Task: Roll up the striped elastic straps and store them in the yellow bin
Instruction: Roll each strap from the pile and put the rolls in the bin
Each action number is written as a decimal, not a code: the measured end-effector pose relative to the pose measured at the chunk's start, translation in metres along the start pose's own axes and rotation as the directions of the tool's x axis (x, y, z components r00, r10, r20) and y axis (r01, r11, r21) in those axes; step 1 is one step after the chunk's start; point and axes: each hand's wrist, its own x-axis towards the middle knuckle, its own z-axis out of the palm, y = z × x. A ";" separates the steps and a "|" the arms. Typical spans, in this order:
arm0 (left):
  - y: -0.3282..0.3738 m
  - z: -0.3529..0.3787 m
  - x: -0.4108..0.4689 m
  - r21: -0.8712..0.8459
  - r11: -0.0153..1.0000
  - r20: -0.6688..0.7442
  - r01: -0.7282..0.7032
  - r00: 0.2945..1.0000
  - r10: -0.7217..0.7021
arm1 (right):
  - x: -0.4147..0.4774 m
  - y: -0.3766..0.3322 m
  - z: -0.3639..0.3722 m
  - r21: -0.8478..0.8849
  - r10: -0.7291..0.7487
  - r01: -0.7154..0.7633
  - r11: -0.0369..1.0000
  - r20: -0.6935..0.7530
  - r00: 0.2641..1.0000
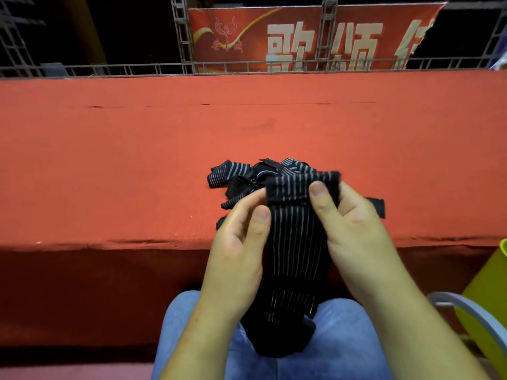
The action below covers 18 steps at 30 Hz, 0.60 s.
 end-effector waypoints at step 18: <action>-0.004 -0.003 -0.007 0.082 0.997 -0.061 0.014 0.998 -0.009 | -0.025 0.030 -0.003 0.051 0.341 -0.340 0.939 -0.027 0.940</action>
